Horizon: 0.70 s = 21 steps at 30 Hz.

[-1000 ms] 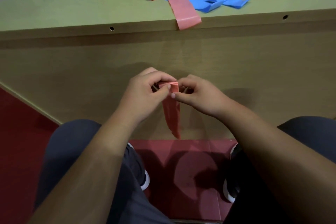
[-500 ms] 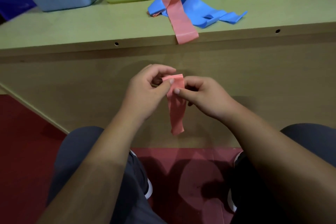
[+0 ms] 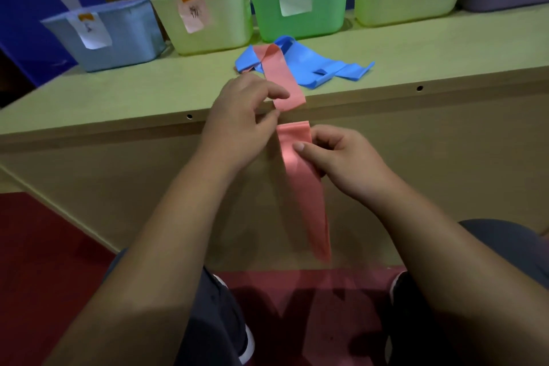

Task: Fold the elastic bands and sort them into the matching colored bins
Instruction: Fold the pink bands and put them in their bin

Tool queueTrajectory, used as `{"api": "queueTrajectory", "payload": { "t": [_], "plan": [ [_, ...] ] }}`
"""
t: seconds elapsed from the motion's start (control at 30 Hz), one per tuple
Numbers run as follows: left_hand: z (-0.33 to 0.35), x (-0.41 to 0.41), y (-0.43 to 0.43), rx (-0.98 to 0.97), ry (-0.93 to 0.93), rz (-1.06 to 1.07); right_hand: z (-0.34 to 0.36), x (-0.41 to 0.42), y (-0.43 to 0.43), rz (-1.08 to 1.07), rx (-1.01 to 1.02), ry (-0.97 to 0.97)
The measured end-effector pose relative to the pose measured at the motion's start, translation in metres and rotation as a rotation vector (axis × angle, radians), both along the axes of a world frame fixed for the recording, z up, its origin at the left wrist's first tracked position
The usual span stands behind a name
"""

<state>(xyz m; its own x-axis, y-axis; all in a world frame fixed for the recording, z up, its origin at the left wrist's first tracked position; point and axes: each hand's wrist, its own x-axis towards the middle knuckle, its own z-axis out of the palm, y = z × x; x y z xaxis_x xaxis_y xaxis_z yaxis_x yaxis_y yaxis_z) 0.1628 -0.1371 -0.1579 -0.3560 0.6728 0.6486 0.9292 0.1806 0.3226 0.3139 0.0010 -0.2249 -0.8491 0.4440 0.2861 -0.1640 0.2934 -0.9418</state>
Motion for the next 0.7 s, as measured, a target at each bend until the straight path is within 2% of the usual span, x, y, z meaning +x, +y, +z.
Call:
{"api": "queueTrajectory", "payload": {
  "t": [0.1,0.17,0.3,0.5,0.7],
  "plan": [
    [0.008,-0.013,0.016,-0.212,0.113,0.029,0.006,0.004,0.003,-0.032,0.000,-0.006],
    [0.009,-0.016,0.022,-0.251,0.121,0.049,0.010,0.006,0.006,-0.054,-0.011,-0.012],
    [0.010,-0.014,0.022,-0.084,-0.019,0.100,0.014,0.010,0.008,-0.094,-0.042,-0.018],
    [0.017,-0.002,0.007,0.277,-0.449,0.053,0.019,0.014,0.006,-0.095,-0.033,0.008],
    [0.016,0.029,-0.023,0.421,-0.581,-0.088,0.022,0.016,0.001,-0.072,-0.052,0.138]
  ]
}}
